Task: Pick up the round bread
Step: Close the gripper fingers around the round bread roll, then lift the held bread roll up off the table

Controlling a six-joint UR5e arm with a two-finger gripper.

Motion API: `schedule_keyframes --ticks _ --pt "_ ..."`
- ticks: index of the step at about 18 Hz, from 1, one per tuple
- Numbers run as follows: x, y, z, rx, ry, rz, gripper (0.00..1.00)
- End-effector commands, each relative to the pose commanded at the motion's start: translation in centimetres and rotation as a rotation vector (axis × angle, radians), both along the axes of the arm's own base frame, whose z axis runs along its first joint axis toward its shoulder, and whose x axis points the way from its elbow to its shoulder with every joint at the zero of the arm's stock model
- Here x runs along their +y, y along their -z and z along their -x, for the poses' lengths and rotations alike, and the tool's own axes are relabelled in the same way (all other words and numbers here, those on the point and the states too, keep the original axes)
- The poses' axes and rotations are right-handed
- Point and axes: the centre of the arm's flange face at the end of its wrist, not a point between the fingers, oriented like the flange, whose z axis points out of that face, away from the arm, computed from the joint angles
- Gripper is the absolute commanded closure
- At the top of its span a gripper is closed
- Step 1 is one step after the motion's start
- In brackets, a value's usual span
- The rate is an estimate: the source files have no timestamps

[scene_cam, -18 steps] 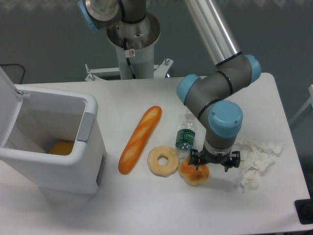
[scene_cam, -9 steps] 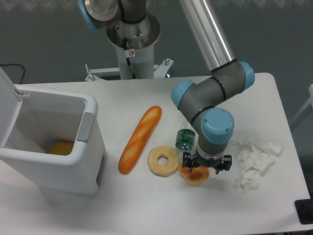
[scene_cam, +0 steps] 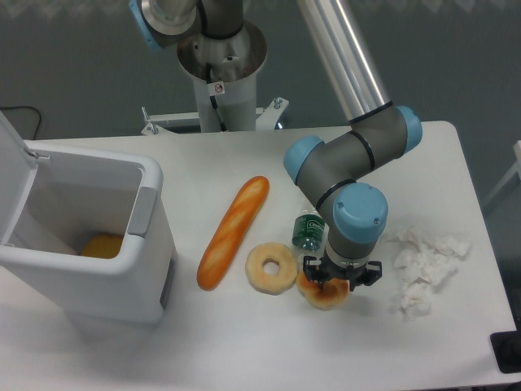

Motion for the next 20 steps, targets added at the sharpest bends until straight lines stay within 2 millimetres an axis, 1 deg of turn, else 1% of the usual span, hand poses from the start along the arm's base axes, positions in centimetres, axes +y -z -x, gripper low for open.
schedule_keyframes --ticks 3,5,6,7,9,13,16,17,18,20 --pt "0.0 0.3 0.0 -0.004 -0.002 0.003 0.59" --pt "0.0 0.5 0.0 -0.006 -0.002 0.006 0.69" --pt "0.0 0.5 0.0 -0.006 0.000 0.006 0.76" --pt "0.0 0.5 0.0 -0.006 0.000 0.006 0.86" --pt "-0.1 0.2 0.1 0.000 0.000 0.006 1.00" --pt "-0.2 -1.3 0.1 0.016 0.000 -0.009 1.00" --pt "-0.5 -3.4 -0.1 0.035 -0.002 -0.022 0.99" --pt "-0.5 -4.0 -0.1 0.043 -0.006 -0.029 0.96" --pt "-0.6 -4.7 -0.1 0.053 -0.009 -0.034 0.96" --pt "-1.0 -6.7 -0.1 0.079 -0.010 -0.047 1.00"
